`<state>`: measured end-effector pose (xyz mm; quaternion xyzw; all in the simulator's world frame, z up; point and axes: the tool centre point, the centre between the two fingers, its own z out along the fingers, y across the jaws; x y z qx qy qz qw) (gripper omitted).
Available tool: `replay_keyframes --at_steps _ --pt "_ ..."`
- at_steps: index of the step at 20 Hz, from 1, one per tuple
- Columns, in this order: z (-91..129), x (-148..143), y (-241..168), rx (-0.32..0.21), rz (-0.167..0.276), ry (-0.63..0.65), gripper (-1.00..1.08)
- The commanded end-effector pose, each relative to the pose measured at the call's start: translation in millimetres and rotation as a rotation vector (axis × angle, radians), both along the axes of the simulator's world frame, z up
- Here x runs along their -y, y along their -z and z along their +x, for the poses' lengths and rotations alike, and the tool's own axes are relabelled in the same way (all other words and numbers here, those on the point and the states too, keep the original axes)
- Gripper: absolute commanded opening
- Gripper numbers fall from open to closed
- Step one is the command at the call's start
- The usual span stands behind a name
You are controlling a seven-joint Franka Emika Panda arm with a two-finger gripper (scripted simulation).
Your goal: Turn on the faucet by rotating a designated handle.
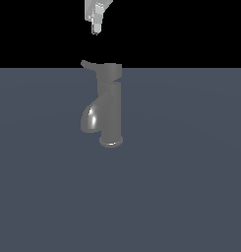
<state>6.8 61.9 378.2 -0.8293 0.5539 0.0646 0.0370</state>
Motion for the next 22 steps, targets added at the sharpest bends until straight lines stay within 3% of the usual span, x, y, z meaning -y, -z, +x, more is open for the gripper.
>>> replay_keyframes --at_steps 1,13,22 --pt "13 -3 10 -0.004 -0.014 0.07 -1.0" --pt "66 -21 56 0.002 -0.097 0.377 -1.0" --pt "88 -31 77 0.022 -0.138 0.509 -1.0"
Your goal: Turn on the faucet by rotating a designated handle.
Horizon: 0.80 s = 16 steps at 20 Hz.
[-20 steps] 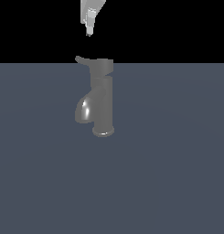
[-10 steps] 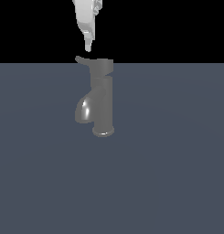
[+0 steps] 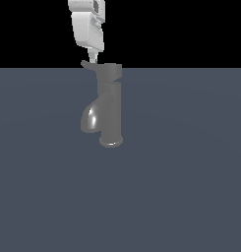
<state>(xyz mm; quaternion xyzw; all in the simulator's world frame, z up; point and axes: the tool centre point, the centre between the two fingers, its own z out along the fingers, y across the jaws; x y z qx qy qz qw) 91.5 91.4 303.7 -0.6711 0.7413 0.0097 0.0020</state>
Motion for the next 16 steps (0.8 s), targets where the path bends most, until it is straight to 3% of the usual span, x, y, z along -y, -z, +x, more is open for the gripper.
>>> replay_keyframes --at_steps 1,11,16 --pt "4 -2 4 0.005 -0.009 0.026 -1.0" --pt "8 -4 7 0.009 -0.017 0.047 -1.0" --pt "-4 -9 7 0.009 -0.017 0.047 -1.0"
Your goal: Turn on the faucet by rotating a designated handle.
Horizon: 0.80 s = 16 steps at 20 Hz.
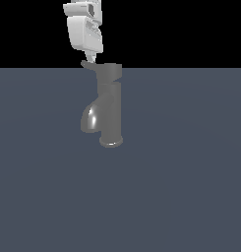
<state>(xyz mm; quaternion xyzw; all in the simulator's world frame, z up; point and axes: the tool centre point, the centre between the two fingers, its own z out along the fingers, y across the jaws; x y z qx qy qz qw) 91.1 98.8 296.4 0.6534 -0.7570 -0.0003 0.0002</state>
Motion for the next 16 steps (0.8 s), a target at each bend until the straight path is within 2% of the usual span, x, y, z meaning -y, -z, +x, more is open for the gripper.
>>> replay_keyframes --at_steps 1,16 --pt "-6 -3 0 0.0 0.0 0.0 -1.0" --pt "-42 -19 0 0.0 0.0 0.0 -1.0"
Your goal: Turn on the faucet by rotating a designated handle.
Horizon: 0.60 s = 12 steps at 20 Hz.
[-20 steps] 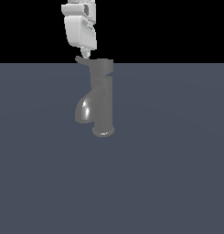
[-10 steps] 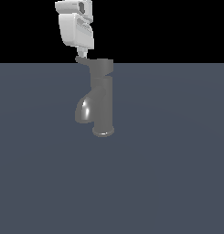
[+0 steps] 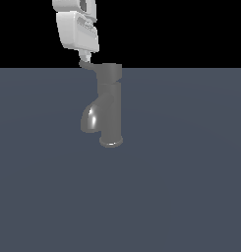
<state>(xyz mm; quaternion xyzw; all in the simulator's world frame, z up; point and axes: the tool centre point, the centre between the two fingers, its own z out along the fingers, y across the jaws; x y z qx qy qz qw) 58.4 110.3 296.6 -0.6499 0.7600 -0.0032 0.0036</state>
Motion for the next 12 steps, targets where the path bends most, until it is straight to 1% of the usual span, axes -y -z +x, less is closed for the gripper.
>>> replay_keyframes --at_steps 1,4,5,12 --pt "-11 -9 0 -0.01 0.0 -0.009 -1.0" --pt "-16 -11 0 -0.01 0.0 -0.008 -1.0" --pt "-11 -8 0 -0.002 -0.003 -0.006 -1.0" --pt "-28 -3 0 -0.004 -0.002 -0.007 -1.0"
